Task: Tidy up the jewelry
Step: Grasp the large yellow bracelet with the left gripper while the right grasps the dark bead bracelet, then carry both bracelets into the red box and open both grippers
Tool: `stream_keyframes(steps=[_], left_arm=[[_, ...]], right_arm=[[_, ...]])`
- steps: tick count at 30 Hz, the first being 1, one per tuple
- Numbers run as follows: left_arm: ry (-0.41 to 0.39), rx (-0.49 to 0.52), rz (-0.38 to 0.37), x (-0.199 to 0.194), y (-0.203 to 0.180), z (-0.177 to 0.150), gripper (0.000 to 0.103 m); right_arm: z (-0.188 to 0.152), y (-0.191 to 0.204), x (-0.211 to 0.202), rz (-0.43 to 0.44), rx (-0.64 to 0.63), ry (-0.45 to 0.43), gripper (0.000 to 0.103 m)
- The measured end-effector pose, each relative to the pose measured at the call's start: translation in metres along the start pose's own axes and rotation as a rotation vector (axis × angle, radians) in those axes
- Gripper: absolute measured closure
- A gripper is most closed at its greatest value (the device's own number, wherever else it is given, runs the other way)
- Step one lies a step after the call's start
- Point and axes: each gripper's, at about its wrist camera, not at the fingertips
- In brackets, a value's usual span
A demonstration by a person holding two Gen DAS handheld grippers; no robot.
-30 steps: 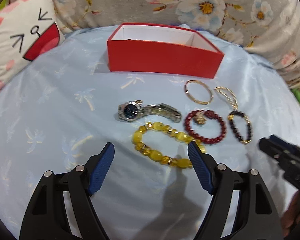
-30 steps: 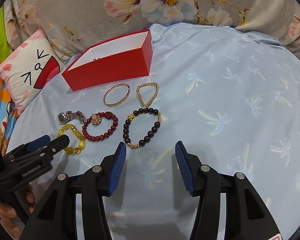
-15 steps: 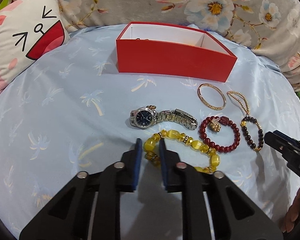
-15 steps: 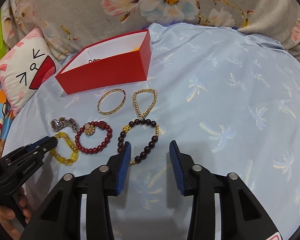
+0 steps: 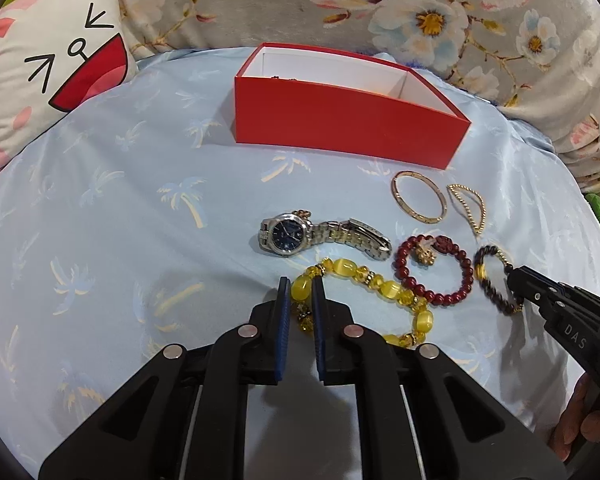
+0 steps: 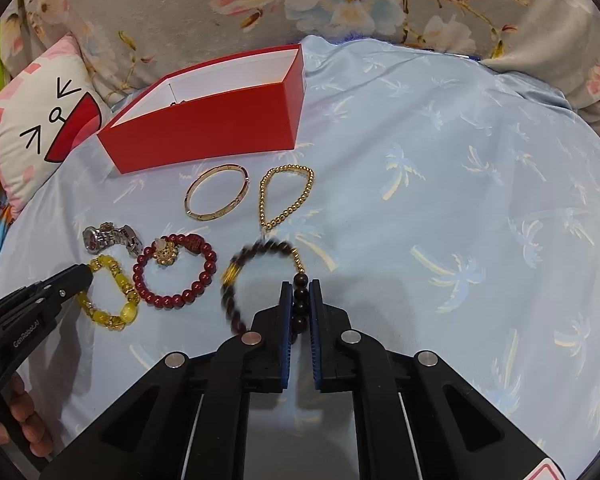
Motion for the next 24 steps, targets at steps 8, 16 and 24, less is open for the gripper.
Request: stream_keyframes(steps=[8,16,24], left_arm=[[0.001,0.0,-0.102,-0.03,-0.008,0.002,0.094],[-0.06,0.074,-0.151,-0.062,-0.029,0.037,0.094],[-0.157,0.091,-0.161,-0.069,-0.029,0.108,0.094]], right_arm=[[-0.001,0.001,-0.033,0.07,0.001,-0.022,0.096],[0.031,0.009,-0.066,0.138,-0.018,-0.085,0.096],[0.099,0.025,-0.076,0.196,-0.066,-0.165,0.096]])
Point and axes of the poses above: each gripper's, at about its wrist camera, not at the fingertips, and x roughly the way its jaws point, y to its left, z to its top, and after that the axes turned 1 degree about x, right-handed
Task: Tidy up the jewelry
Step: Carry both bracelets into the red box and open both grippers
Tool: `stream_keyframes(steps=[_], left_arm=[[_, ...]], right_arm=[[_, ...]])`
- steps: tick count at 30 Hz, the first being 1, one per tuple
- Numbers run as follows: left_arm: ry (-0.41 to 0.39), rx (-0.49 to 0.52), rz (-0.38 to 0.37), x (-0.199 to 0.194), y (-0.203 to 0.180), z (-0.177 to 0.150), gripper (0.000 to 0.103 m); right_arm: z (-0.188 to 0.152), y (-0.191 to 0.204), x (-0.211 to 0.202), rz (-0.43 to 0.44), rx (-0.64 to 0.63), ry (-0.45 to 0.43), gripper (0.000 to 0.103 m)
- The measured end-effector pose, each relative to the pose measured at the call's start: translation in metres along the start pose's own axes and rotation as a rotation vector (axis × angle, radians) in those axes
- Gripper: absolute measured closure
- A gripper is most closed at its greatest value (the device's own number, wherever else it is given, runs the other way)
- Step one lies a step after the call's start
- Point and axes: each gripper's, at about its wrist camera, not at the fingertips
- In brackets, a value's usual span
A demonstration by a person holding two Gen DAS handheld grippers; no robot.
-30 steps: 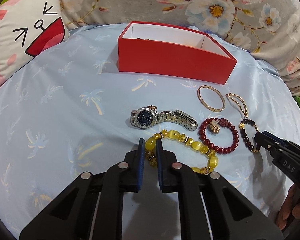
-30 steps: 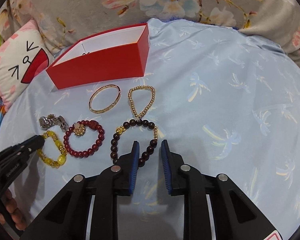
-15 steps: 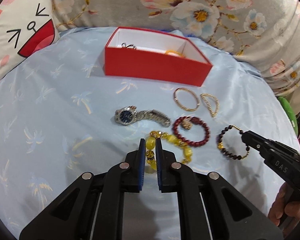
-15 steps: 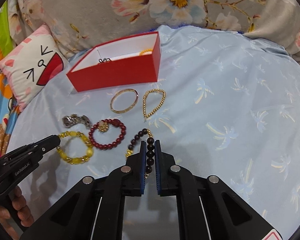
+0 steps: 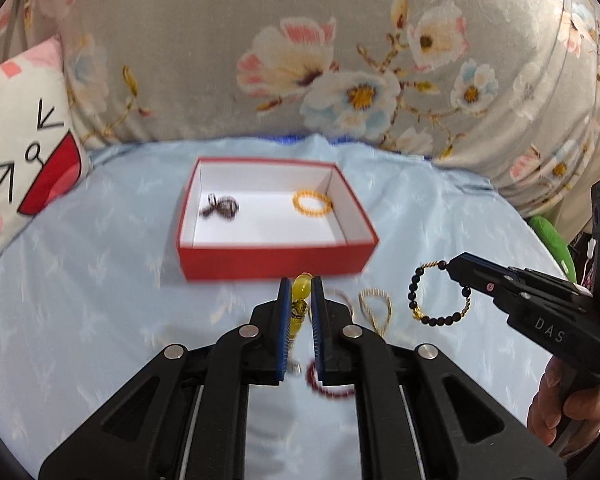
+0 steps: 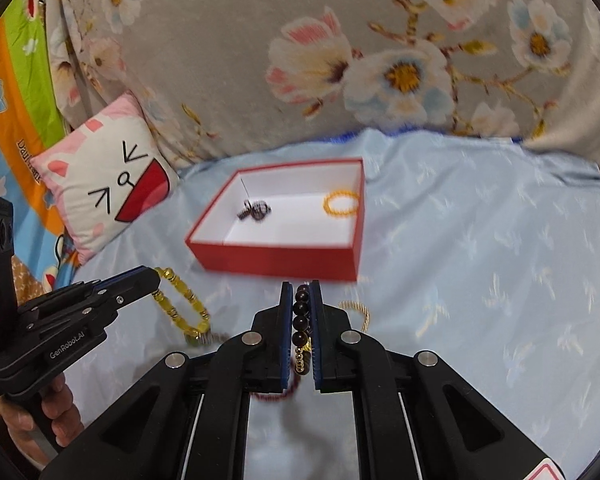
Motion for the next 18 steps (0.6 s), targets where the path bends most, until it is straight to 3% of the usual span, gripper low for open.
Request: stream_keyframes(steps=[4,8,12,16,17,18], left_arm=[[-0.037,-0.001,0.008,0.02,0.01,0.042,0.094],[-0.03,-0.015,0.023,0.053,0.022,0.068,0.094],[0.0,-0.033,0.029,0.088,0.036,0.076,0.094],[0.031,-0.038,0.045,0.122,0.05,0.074,0.093],[0.037,-0.047,0.064,0.128,0.054,0.073,0.085],[0.042,-0.057,0.088,0.133,0.058,0.072,0.068]], right_arm=[[0.038,0.008,0.025,0.006,-0.028,-0.025,0.096],[0.062,0.006,0.065,0.046,0.001,0.006,0.095],[0.072,0.0,0.113,0.084,0.048,0.059,0.095],[0.071,-0.006,0.155,0.051,0.057,0.109,0.094],[0.071,-0.008,0.16,0.031,0.054,0.108,0.092],[0.07,-0.01,0.164,0.0,0.052,0.105,0.088]])
Point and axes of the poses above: each gripper's, at about its wrist camera, not at the fingertips, and x roughly the way its jaws point, y to its left, z to its top, and after that the axes turned 1 degree about x, right-handed
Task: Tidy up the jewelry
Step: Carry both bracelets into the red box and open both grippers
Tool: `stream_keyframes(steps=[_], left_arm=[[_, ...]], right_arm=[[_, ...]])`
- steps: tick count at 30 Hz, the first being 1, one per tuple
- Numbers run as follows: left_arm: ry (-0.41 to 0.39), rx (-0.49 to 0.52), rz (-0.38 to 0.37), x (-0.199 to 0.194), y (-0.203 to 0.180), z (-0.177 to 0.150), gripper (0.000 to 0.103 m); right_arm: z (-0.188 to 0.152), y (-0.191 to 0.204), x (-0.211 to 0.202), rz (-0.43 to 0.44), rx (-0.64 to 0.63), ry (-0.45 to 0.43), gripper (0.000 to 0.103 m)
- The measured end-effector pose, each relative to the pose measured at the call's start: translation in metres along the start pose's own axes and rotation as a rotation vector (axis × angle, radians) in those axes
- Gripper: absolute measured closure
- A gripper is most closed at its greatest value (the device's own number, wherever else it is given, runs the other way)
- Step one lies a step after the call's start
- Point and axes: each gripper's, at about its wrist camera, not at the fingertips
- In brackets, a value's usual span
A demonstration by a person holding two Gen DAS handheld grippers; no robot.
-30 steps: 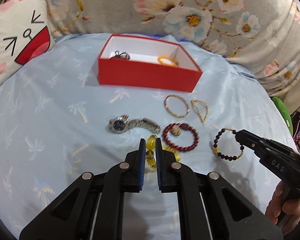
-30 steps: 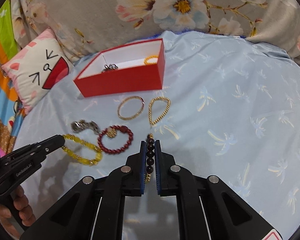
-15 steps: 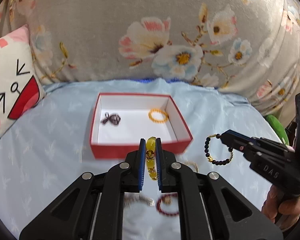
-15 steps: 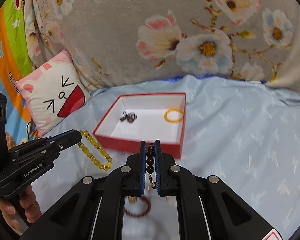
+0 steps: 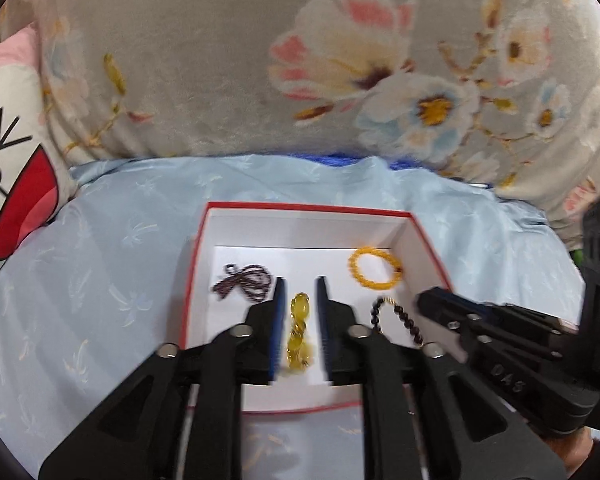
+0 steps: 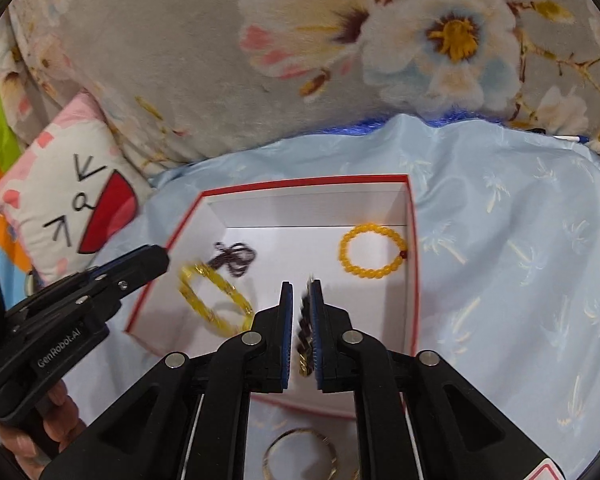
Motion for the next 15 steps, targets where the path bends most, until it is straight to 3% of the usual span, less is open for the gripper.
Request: stream_keyframes(steps=[2,4,6,15], left_arm=[[-0.019,-0.032,0.029,0.001,0.011,-0.003,0.053],[-0.037,-0.053,0.044,-0.004,0.021,-0.006,0.05],[-0.047,-0.072,0.048,-0.011,0.028,-0.009,0.043],[-0.026,-0.088,0.076,-0.058,0.044,-0.079,0.042]], right_arm=[[-0.001,-0.005,0.0,-0.038,-0.004,-0.012,0.081],[-0.005,-0.01,-0.009,-0.049,0.001,-0.038,0.064],[-0.01,-0.014,-0.021,-0.051,0.002,-0.062,0.058],[-0.076,-0.018,-0.071,-0.074,-0.015,-0.062,0.057]])
Point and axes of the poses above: each gripper's, at about its wrist camera, not at the fingertips, and x roughly the way its jaws point, y to its left, z to its top, and after that the axes turned 1 degree about x, right-handed
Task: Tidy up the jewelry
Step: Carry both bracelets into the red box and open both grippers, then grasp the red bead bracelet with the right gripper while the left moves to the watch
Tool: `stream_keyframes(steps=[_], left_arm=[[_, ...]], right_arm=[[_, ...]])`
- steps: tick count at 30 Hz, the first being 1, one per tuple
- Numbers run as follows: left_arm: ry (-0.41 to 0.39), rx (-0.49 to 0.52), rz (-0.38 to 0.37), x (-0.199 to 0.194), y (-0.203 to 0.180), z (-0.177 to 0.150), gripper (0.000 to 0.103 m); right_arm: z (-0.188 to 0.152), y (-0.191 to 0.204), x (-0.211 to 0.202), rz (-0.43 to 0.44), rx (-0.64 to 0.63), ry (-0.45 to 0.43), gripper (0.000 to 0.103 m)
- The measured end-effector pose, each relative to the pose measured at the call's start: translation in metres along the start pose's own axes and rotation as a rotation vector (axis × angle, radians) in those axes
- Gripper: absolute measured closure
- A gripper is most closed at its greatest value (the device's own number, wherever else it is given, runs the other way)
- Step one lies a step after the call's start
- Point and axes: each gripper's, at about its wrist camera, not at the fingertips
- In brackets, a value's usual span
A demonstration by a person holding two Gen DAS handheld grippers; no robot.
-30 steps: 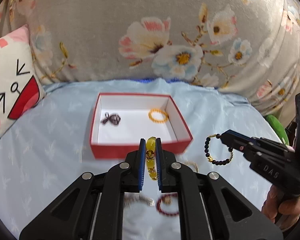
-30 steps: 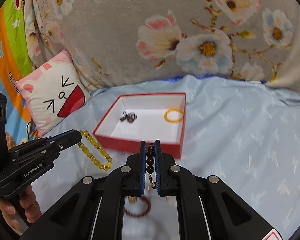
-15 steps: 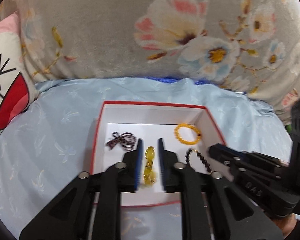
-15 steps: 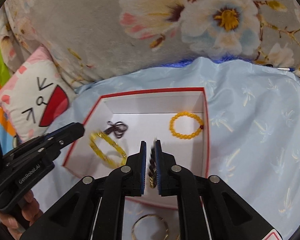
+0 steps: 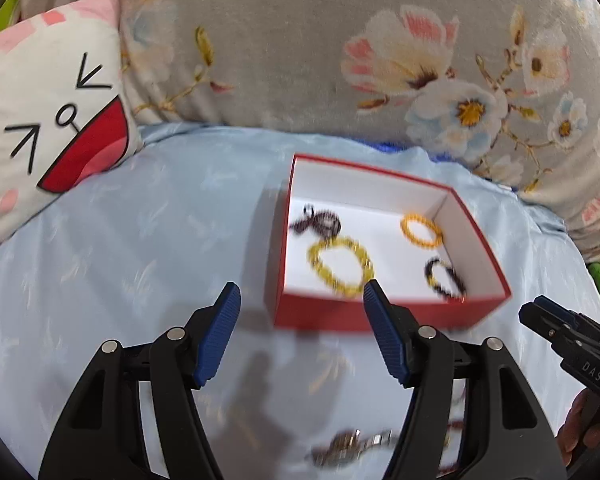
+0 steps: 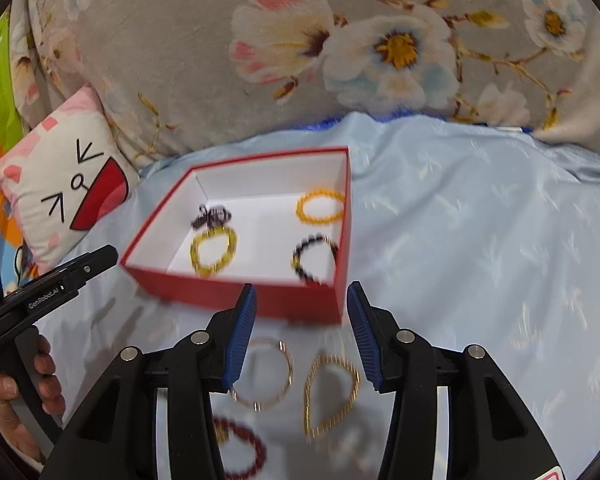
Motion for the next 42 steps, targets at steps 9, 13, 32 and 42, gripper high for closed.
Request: stream_keyframes(steps=[9,13,32,42], left_arm=[[0.083,-0.003,-0.025,-0.027,-0.007,-0.075,0.042],[0.091,-0.014,-0.02,-0.034,-0.013,-0.095,0.042],[0.106,-0.03,0.008,-0.032,-0.017,-0.115,0.042],[0.111,-0.038,0.006,-0.033,-0.015,-0.116,0.042]], right_arm=[[-0.076,-0.002,-0.026,-0.014,0.02,0.071,0.057],[-0.097,-0.002,-0.032,-0.014,0.031,0.093,0.057],[-0.107,0.031,-0.012,-0.01,-0.031,0.118,0.074],[-0.103,0.034,0.001,-0.058,-0.057,0.129,0.091]])
Point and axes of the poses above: each gripper's, at about its wrist camera, not at the fingertips, and x roughly the way its jaws point, y to its left, z to its top, and after that the axes turned 1 degree about x, right-handed
